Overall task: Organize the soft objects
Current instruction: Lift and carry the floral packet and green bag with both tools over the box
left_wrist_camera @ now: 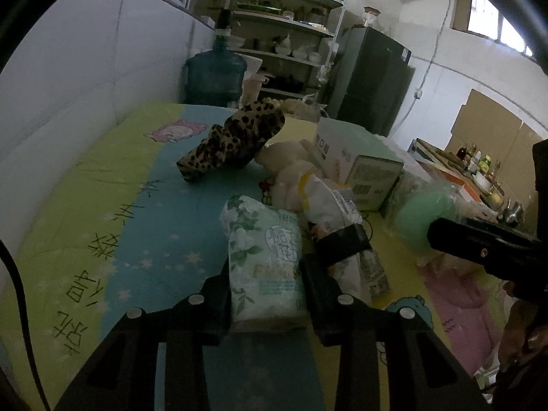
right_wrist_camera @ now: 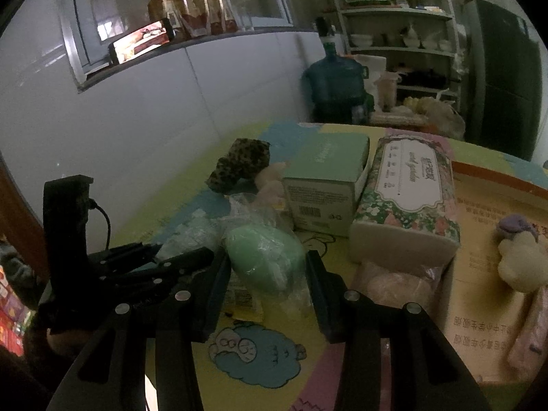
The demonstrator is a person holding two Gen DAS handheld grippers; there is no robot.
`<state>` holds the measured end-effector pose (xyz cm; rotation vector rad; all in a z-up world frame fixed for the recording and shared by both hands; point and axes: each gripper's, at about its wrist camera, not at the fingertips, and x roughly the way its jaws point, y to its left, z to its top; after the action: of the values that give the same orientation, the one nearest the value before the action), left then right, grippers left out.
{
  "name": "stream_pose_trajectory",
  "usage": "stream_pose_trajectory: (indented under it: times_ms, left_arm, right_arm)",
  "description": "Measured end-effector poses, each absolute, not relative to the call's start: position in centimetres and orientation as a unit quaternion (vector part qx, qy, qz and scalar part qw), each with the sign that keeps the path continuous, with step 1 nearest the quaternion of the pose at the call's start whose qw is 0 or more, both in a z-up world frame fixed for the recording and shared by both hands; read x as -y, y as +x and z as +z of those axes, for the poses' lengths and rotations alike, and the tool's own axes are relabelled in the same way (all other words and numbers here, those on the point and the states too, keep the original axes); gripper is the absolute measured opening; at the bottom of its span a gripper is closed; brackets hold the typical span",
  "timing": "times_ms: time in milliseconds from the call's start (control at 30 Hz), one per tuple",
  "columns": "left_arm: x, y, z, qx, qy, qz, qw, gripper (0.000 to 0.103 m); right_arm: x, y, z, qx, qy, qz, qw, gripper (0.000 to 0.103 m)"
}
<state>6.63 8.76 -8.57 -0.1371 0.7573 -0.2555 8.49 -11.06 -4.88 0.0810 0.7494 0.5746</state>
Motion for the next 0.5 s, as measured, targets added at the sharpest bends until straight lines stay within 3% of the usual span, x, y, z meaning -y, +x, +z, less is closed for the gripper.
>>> stream_pose_trajectory:
  times_ms: [500]
  left_arm:
    - [-8.9,5.5,-7.1,-0.350,-0.069,-0.125,0.926,0.036]
  right_arm:
    - [11.1,7.9,-4.3,-0.353,0.037,0.279,0.892,0.046]
